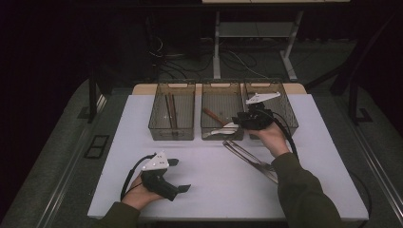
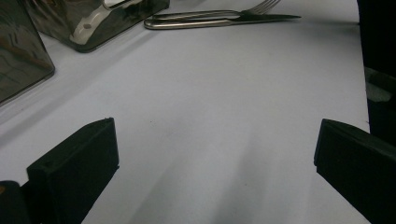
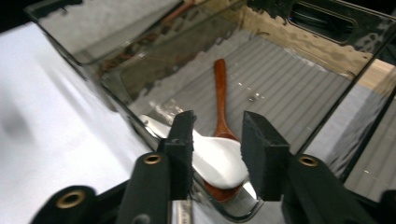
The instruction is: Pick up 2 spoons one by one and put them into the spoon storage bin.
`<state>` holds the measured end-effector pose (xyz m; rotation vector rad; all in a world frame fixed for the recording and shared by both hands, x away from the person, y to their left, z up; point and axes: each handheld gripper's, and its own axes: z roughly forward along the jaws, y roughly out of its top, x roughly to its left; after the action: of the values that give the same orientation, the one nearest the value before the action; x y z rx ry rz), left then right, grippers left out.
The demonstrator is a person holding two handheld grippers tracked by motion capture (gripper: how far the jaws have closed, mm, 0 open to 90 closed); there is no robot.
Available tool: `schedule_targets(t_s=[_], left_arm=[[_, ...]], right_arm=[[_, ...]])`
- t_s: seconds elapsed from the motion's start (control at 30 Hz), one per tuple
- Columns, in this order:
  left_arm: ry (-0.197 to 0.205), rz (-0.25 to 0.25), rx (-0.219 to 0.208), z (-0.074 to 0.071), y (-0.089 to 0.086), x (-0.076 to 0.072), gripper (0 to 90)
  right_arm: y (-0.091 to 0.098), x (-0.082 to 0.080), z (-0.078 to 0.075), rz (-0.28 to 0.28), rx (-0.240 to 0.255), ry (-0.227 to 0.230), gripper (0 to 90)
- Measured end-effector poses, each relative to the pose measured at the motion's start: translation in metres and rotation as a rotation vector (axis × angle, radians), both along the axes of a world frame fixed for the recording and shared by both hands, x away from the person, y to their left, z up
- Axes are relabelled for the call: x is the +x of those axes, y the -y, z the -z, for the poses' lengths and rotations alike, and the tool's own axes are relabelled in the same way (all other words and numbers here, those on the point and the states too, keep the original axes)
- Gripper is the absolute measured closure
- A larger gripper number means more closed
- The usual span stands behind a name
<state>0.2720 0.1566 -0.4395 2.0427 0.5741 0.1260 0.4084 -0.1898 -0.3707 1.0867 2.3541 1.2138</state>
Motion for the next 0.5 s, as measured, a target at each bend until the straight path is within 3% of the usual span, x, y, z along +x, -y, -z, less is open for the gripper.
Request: schedule_targets(t_s=[0.5], left_arm=[[0.003,0.004,0.015,0.0,0.0,0.001,0.0]], right_arm=[[0.017,-0.027,-0.006,-0.063,0.064,0.004,53.2]])
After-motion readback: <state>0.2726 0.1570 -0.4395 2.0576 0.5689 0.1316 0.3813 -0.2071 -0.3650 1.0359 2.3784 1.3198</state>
